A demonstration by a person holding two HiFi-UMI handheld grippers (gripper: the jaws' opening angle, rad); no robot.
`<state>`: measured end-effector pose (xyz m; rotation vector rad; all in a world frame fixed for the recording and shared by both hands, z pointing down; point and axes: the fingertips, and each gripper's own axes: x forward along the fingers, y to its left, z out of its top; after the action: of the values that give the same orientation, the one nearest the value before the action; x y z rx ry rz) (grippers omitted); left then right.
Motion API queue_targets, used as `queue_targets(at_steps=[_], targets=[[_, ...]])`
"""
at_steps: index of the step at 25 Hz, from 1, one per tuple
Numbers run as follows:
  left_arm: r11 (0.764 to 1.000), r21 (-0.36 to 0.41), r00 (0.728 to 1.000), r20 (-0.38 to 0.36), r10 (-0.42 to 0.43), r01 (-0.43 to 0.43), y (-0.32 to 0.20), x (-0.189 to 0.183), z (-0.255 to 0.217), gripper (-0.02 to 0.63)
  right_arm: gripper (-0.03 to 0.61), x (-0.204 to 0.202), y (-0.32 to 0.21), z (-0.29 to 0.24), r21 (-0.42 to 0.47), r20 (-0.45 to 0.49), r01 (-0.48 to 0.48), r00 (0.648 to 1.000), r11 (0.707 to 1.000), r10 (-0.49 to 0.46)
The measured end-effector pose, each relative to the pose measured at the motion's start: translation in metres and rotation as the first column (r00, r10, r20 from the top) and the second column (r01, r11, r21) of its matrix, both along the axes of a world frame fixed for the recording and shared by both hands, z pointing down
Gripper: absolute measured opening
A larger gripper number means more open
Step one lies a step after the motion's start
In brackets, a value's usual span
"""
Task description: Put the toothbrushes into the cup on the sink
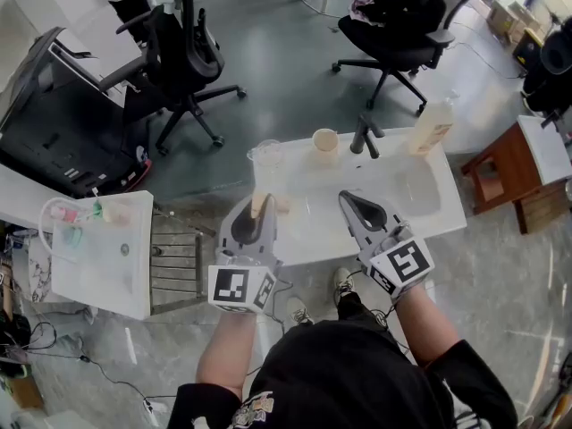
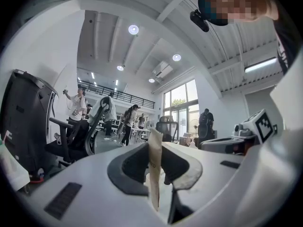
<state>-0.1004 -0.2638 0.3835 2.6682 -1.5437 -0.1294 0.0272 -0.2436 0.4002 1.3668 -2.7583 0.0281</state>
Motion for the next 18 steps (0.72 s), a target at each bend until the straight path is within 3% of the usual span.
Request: queue_targets(at_steps=[11,18], targets=[[0.993,0.034,0.994,-0.017,-0.109,0.11,-0.068,-0.016,0.003,0.061,0.006,0.006,-0.034,0.022,-0.051,0.002,0.029,1.0,0.998,-0.029],[0.983,0.006,0.977,-0.112,-0.179,0.181,-0.12,-0.037,0.017,0.061,0.006,0.021,-0.058,0.036,-0.085,-0.012,0.017,1.0,0.996,-0.018]])
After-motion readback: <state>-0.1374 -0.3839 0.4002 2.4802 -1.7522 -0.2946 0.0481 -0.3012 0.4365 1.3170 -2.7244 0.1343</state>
